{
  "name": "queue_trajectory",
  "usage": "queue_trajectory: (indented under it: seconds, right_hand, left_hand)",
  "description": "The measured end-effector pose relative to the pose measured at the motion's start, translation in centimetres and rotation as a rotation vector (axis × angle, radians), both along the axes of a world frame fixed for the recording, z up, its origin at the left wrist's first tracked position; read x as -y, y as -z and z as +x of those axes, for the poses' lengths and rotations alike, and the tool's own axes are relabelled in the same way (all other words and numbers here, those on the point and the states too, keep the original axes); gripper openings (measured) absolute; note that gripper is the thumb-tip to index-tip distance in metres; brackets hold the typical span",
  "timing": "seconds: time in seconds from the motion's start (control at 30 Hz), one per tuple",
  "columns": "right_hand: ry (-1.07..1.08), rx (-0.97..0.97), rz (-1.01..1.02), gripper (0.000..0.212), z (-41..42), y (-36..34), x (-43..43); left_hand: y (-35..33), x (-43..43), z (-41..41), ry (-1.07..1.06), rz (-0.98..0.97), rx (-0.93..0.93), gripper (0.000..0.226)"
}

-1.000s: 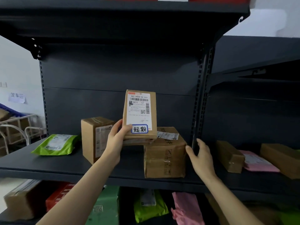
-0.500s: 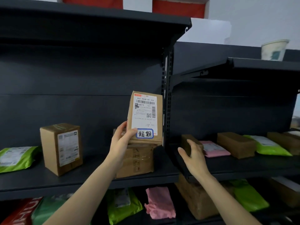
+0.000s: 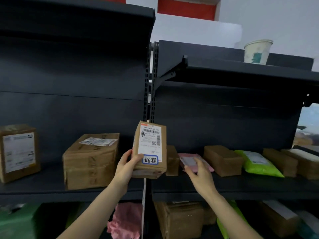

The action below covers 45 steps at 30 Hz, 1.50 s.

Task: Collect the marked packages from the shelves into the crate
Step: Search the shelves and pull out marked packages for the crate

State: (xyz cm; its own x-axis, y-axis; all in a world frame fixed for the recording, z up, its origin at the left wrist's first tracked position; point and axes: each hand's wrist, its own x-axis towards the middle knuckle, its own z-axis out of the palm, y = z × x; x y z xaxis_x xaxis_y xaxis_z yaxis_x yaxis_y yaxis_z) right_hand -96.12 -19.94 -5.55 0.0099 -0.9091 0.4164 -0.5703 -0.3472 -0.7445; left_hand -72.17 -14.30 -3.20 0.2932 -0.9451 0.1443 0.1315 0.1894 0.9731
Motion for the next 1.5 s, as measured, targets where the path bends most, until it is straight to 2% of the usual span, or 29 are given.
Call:
queue_trajectory:
  seconds: [0.23, 0.5, 0.73, 0.87, 0.93, 1.1, 1.2, 1.33, 1.4, 1.5]
  right_hand:
    - [-0.071, -0.048, 0.044, 0.059, -3.2, 1.4, 3.9]
    - [-0.083, -0.071, 0.101, 0.071, 1.7, 1.5, 7.5]
    - [0.043, -0.097, 0.105, 0.066, 6.1, 1.2, 10.0]
    - [0.064, -0.124, 0.067, 0.049, 6.8, 1.3, 10.6]
    - [0.047, -0.182, -0.006, 0.044, 6.6, 1.2, 10.4]
    - [0.043, -0.576, -0.287, 0.065, 5.8, 2.0, 8.8]
    - [0.016, -0.720, -0.358, 0.067, 5.7, 3.2, 7.7]
    - [-0.062, -0.837, -0.357, 0.081, 6.4, 4.3, 7.1]
    - [-0.098, -0.807, -0.326, 0.081, 6.3, 4.4, 7.0]
    - [-0.087, -0.574, -0.292, 0.073, 5.4, 3.8, 7.2]
  left_hand:
    - [2.7, 2.0, -3.0, -0.166, 0.102, -0.020, 0.060]
    - [3.0, 4.3, -1.3, -0.263, 0.139, -0.019, 0.056]
    - [3.7, 5.3, 0.9, -0.230, 0.166, -0.024, 0.067]
    - [3.9, 5.6, 1.7, -0.234, 0.172, -0.003, 0.077]
    - [3.9, 5.8, 1.9, -0.234, 0.179, 0.008, 0.085]
    - [4.3, 6.5, 2.2, -0.257, 0.172, 0.019, 0.069]
    - [4.8, 6.7, 2.3, -0.261, 0.175, 0.002, 0.082]
    - [4.9, 6.5, 2.3, -0.250, 0.171, -0.006, 0.101]
    - [4.9, 6.5, 2.5, -0.249, 0.165, -0.005, 0.105]
    - [5.1, 6.5, 2.8, -0.243, 0.171, -0.022, 0.101]
